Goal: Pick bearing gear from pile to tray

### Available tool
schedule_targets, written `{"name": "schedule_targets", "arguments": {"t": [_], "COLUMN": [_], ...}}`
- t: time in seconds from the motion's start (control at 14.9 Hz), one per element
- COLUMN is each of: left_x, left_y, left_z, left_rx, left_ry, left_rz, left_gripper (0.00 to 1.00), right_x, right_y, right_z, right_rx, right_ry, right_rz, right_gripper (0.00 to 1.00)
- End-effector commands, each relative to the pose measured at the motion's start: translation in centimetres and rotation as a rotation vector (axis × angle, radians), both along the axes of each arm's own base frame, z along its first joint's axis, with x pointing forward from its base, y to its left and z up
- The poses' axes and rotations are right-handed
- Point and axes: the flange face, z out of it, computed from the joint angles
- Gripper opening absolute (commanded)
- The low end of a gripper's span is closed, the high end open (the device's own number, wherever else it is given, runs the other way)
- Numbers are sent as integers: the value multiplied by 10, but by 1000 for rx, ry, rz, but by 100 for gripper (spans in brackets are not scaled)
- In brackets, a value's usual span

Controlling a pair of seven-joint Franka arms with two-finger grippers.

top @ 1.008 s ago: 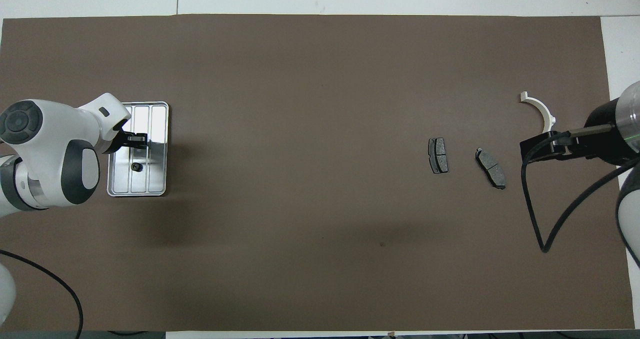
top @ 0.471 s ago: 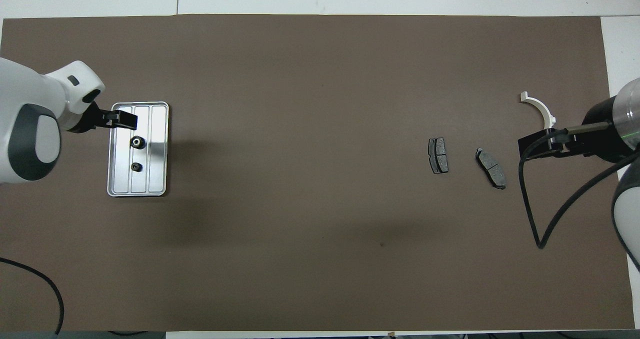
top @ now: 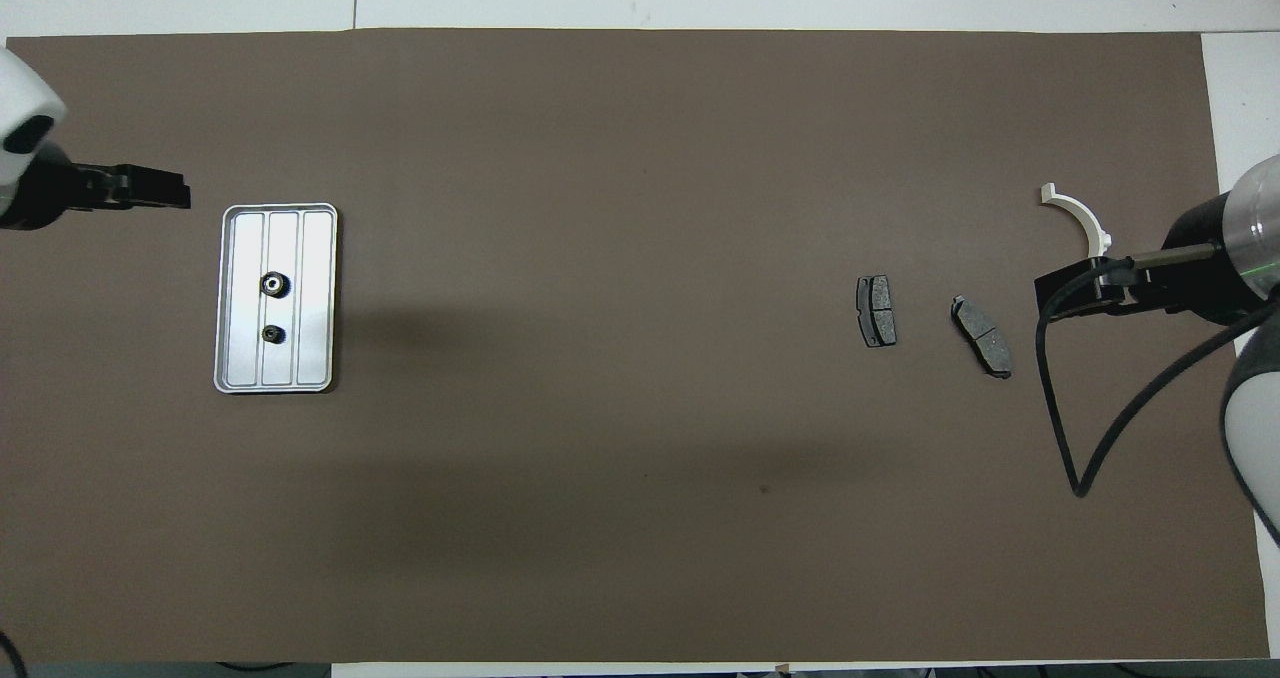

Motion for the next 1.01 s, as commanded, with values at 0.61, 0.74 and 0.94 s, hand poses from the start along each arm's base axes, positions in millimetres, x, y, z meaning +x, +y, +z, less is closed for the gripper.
{"name": "schedule_targets", "arguments": {"t": [0.61,0.74,0.94], "left_x": [-55,-48,-41], "left_y": [-20,-23,-29], "left_z": [14,7,6], "left_rx": [-13,-3,6], "left_ry": [292,324,372], "left_rz": [-8,-16,-28], "left_gripper": [100,100,100], "right_x": [-1,-1,-1], "right_y": [4,4,3], "right_z": [4,5,5], "right_rx": [68,68,69], "right_ry": [-18,-19,-19], "right_rz": [-23,-23,-20], "right_gripper": [100,100,100]}}
